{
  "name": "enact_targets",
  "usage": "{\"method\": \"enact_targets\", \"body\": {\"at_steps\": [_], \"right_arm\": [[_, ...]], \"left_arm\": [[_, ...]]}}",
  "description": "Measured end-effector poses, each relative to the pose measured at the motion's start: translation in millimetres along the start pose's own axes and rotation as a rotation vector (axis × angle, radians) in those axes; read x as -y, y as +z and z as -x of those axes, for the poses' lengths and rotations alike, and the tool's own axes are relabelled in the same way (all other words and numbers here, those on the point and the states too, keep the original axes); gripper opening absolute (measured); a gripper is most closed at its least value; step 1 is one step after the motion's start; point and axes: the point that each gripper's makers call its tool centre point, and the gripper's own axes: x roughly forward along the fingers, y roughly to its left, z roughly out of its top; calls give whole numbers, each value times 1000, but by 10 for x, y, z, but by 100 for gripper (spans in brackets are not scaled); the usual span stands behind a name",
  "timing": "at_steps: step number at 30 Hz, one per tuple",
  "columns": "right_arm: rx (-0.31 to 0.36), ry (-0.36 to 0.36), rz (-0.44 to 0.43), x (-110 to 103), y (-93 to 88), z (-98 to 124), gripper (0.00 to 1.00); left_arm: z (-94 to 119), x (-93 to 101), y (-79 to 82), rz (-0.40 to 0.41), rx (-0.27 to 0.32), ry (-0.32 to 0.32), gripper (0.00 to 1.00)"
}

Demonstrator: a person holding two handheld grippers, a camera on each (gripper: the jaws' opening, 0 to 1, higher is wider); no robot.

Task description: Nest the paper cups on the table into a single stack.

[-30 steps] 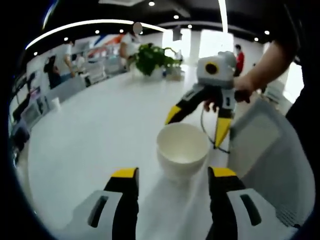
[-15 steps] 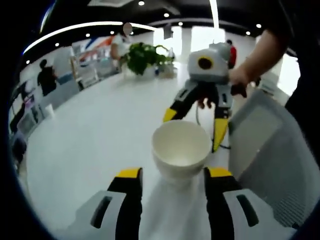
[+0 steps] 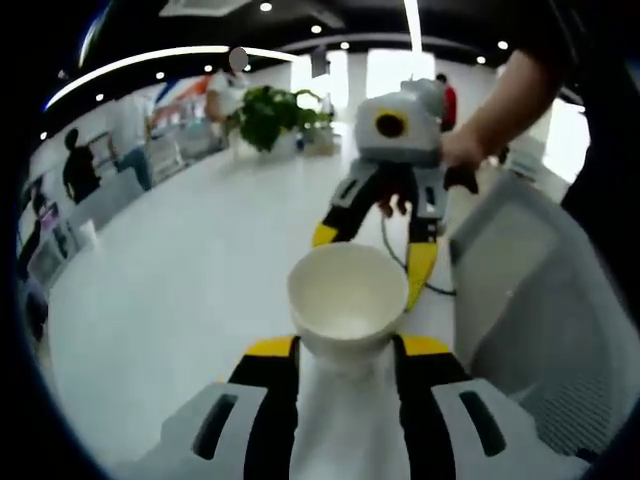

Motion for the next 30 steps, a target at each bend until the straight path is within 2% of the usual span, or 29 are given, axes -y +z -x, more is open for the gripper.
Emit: {"method": "enact_targets", "body": {"at_steps": [5,12,19,30], "right_arm": [[7,-11,-10,29,29,0,42],[18,-27,3,124,168,60,42],[3,-45,29,335,238,88,42],[-32,-56,59,692,313,54,41]], "left_arm": [[10,-31,48,-21,-2,1,36],[19,-140,144,-38,8,-1,36],[-9,-334,259,-73,18,9,36],[-75,-675,344,-97,6,8,36]]}}
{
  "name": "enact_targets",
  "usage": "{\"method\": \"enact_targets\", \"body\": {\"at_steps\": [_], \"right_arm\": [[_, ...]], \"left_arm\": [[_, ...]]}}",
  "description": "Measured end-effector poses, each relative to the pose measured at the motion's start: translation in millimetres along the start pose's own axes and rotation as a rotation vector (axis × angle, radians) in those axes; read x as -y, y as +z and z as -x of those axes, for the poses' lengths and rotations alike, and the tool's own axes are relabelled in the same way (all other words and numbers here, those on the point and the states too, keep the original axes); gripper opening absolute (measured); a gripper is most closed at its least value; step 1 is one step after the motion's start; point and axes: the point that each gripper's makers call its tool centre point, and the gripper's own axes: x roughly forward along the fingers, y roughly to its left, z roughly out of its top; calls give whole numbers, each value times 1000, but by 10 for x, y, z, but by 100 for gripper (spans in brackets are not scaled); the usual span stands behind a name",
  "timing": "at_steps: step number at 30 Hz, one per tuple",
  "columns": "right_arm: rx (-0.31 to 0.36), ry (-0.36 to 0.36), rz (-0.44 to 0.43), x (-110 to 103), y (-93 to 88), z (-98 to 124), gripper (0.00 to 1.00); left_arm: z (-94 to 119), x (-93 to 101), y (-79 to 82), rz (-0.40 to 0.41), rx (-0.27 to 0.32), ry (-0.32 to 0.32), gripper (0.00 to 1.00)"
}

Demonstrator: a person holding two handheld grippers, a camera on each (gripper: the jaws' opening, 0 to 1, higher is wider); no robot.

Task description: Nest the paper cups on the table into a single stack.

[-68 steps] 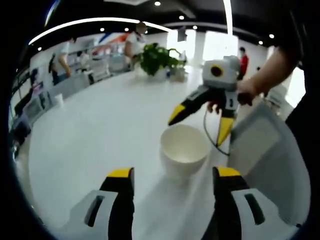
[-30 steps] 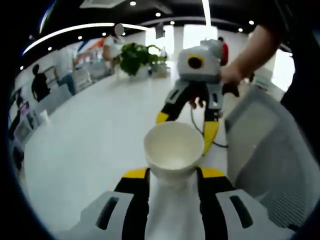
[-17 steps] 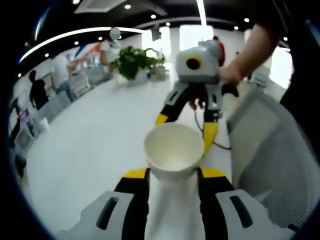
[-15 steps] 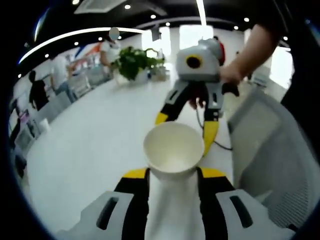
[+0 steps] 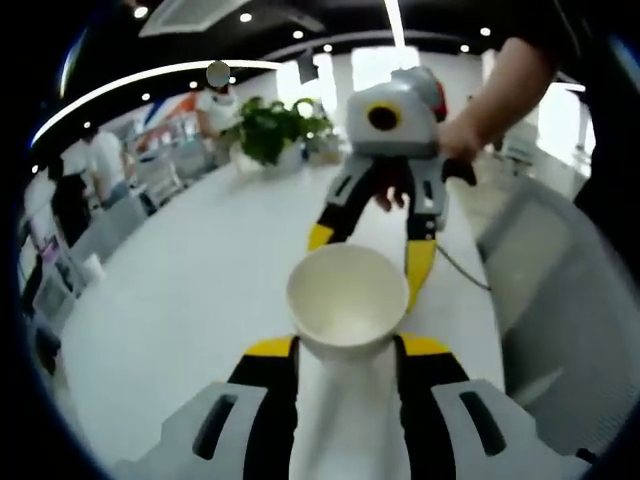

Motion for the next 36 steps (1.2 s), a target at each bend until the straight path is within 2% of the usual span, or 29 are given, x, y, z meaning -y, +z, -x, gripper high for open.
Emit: {"method": "enact_targets", "body": {"at_steps": [15,24,30,36], "right_arm": [[-17,-49,13,492,64,-65,41],[-50,-72,-3,696,-58,-104,42],[-73,-82,-12,806,-138,-116,42],[-83,-96,-66,924,-204,-120,41]], "left_arm": [[-115,-494,71,-11,13,13,36],[-245,-655,44,-24,3,-9,37],[-367,-740,11,-5,-1,-28,37],[-446,-825,24,29,12,-32,38]]}}
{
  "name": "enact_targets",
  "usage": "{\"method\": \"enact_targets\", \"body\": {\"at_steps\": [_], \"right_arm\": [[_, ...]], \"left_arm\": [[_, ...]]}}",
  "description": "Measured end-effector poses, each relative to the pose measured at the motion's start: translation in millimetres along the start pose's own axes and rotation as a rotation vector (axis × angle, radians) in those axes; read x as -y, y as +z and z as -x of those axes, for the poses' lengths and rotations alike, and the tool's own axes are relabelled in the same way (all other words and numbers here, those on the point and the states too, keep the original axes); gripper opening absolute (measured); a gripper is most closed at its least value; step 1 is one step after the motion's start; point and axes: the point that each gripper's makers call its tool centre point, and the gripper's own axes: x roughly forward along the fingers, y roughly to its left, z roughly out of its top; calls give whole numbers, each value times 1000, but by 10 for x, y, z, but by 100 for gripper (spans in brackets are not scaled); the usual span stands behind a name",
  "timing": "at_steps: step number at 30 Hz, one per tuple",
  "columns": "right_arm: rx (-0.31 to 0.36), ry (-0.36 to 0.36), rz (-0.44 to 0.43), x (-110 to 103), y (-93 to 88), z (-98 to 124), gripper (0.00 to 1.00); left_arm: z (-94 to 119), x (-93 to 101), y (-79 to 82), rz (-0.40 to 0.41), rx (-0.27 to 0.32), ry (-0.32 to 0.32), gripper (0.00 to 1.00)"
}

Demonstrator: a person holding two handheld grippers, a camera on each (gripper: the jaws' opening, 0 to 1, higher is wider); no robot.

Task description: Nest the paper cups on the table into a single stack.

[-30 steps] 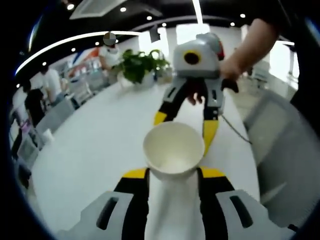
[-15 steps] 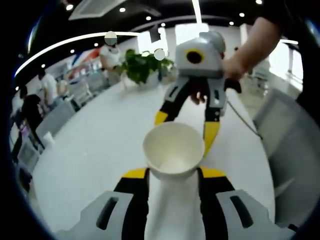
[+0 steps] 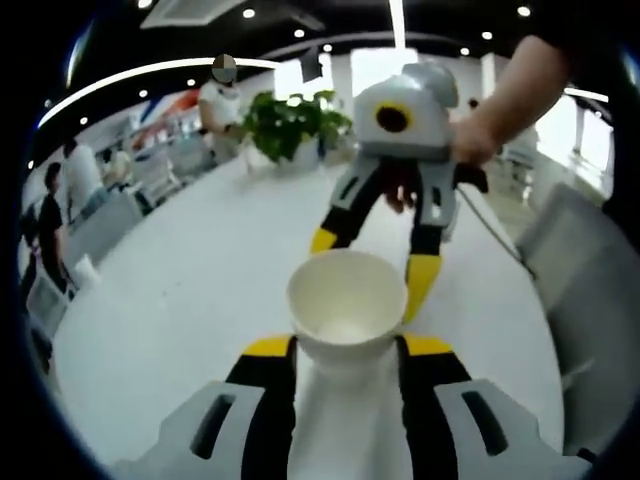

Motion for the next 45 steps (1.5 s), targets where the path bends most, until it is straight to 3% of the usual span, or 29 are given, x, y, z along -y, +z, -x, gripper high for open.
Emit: {"method": "enact_targets", "body": {"at_steps": [14,22,26,33,40,45], "right_arm": [[-13,-23,-1,67,-25,-17,42],[-37,-44,-13,41,-113,94,45],[-29,-79,-28,-19,-129,289,45],[-22,-159,-47,-309,-173,745,46],[-4,-241,-61,-577,-150,1261,52],[-3,-259,-66,-709,-168,1417,60]], "left_arm": [[-33,-76,-42,15,0,10,39],[116,-94,-101,35,-8,30,44],[269,-50,-160,41,-14,50,44],[596,83,-194,102,9,126,52],[972,389,-167,159,82,209,60],[1153,574,-185,183,107,246,64]]}}
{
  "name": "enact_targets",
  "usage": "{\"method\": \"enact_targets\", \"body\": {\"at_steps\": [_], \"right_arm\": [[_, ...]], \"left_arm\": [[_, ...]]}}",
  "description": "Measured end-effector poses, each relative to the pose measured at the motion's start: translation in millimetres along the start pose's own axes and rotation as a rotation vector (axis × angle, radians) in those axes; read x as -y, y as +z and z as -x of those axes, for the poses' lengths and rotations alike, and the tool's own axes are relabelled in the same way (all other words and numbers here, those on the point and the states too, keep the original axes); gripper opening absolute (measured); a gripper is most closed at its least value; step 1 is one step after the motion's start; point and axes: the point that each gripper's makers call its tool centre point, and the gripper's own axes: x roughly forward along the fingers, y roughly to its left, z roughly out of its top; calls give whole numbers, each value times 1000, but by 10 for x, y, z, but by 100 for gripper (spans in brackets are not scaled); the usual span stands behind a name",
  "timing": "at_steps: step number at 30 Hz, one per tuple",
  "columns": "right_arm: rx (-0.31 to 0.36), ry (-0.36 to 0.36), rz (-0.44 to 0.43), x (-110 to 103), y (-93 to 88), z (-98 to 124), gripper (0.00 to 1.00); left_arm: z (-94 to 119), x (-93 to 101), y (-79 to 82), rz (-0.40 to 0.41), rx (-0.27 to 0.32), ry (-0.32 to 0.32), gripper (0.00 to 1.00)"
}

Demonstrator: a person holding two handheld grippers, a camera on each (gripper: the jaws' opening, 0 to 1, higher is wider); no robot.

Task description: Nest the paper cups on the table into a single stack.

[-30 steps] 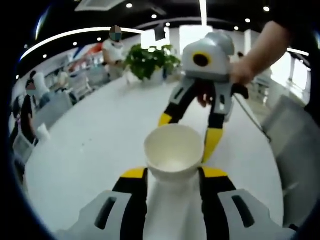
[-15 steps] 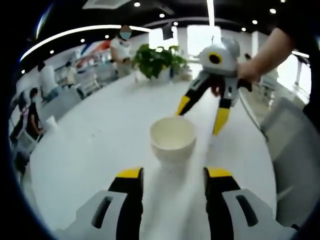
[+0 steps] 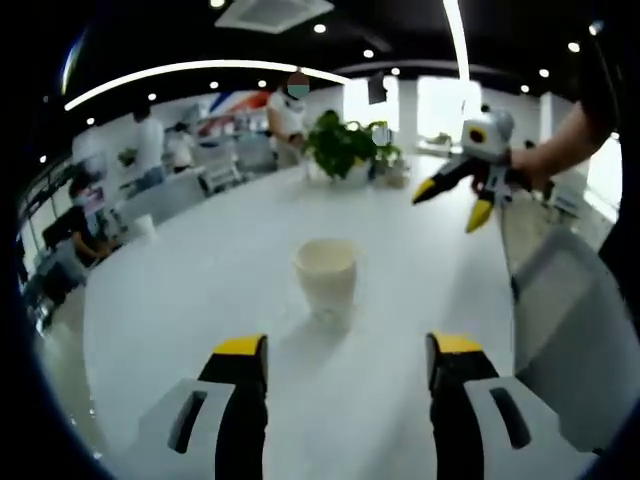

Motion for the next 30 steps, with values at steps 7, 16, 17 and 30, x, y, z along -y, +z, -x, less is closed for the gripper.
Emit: {"method": "enact_targets", "body": {"at_steps": [7,16,17,30], "right_arm": [[-6,0,43,-150,-9,162,76],[-19,-27,45,-126,-141,352,100],[-22,-35,41,-117,-168,401,100],[-29,-78,6,-134,-296,638,100]], "left_arm": [[278,114,1,50,28,73,71],[500,231,4,72,54,114,79],[529,242,1,77,59,121,79],[611,272,-6,120,70,148,82]]}}
